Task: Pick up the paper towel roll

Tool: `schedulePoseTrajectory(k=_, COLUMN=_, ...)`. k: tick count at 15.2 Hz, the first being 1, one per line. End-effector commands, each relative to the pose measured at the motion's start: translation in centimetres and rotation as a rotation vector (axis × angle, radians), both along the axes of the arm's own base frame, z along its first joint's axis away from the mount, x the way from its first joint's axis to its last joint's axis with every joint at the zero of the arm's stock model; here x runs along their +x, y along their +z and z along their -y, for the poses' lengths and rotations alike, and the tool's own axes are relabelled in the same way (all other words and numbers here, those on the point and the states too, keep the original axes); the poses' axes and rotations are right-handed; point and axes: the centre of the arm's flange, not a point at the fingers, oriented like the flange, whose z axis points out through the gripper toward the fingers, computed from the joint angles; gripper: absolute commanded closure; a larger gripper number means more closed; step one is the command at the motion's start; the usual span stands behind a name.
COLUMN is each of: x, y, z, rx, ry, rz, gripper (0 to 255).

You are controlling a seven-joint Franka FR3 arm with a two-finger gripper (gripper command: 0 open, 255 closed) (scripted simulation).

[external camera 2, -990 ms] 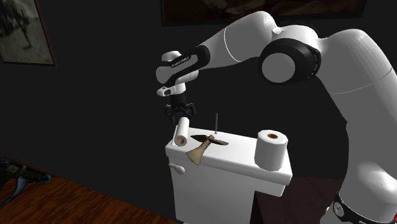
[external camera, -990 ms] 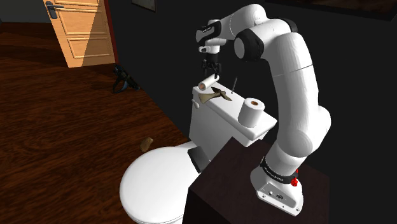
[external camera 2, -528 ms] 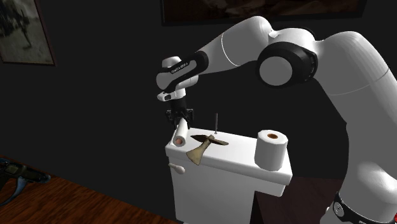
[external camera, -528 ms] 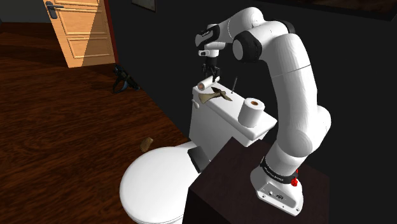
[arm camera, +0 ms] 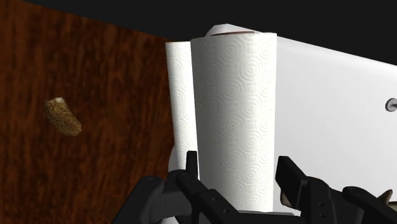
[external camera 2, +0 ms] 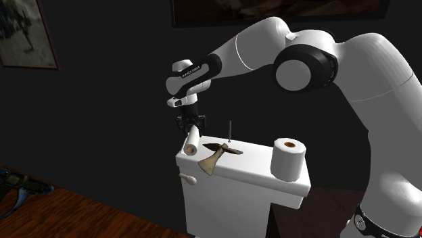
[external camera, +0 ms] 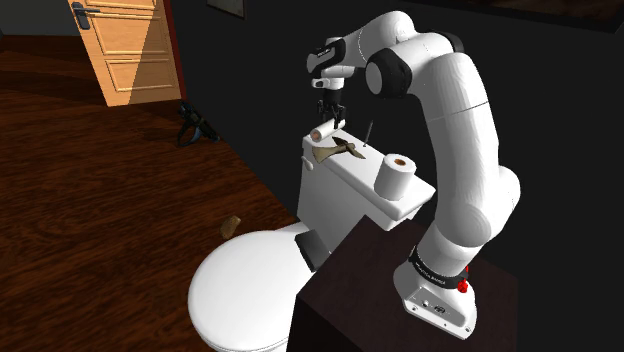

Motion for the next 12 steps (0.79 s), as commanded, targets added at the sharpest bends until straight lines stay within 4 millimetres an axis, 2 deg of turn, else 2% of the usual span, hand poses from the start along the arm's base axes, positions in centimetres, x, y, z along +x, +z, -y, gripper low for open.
schedulePoseTrajectory(k=1, x=0.0, y=0.3, z=0.0, rx=0.002, ry=-0.001, rz=-0.003, gripper=255)
schedulePoseTrajectory(k=12, x=0.0, y=6.1, z=0.0, rx=0.002, ry=-0.001, rz=-0.003, gripper=255)
